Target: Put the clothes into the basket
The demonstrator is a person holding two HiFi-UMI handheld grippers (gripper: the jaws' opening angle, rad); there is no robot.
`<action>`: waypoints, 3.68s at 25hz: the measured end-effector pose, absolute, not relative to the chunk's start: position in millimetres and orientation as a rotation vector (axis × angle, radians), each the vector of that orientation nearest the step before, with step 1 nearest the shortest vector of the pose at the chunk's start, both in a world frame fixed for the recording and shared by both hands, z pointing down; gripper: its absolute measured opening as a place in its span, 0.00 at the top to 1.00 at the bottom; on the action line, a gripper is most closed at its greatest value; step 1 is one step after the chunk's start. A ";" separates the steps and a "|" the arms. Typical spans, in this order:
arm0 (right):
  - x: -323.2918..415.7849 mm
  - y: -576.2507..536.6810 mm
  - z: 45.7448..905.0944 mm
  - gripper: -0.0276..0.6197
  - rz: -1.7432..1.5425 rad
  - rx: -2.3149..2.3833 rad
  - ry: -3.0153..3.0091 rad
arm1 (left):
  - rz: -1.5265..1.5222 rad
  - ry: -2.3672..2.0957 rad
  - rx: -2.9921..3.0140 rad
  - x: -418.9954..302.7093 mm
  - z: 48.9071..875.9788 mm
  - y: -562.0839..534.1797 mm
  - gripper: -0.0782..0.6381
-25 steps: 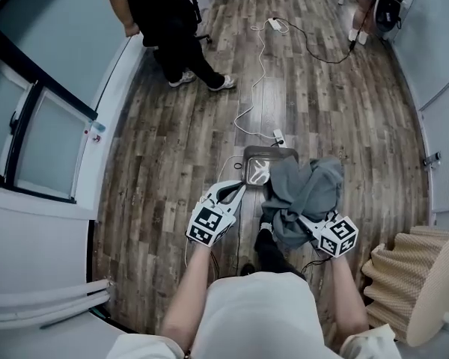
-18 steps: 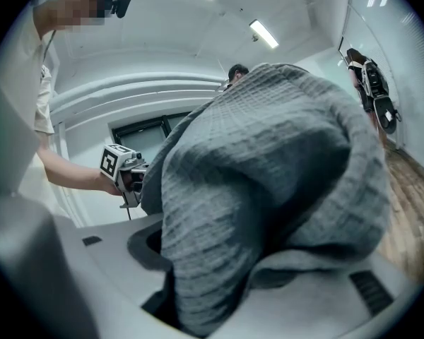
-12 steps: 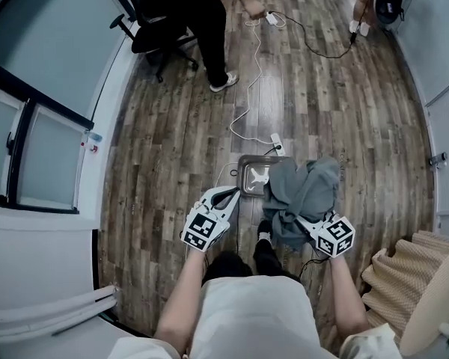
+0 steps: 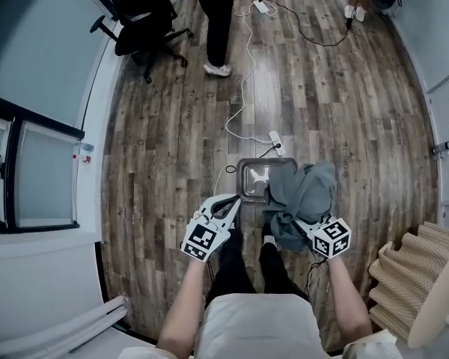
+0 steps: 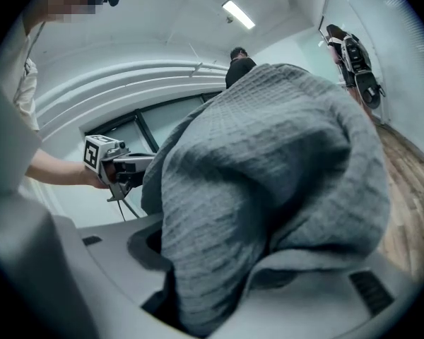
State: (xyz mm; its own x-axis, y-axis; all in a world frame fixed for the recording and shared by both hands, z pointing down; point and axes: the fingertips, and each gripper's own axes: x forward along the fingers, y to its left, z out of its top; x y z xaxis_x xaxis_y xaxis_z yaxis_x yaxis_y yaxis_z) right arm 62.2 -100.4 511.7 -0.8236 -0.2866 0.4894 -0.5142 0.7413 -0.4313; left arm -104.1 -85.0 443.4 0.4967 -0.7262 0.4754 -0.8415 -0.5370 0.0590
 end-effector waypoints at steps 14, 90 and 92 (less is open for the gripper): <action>-5.8 -153.5 687.6 0.57 0.951 0.817 -2.405 | 0.607 -1.142 2.533 -145.6 605.7 -141.3 0.87; 7.1 -193.3 625.6 0.93 0.581 0.936 -2.493 | 0.404 -1.165 2.438 -118.2 633.7 -159.3 0.87; 9.4 -190.2 592.0 0.93 0.540 0.909 -2.519 | 0.405 -1.154 2.449 -112.1 608.3 -155.4 0.87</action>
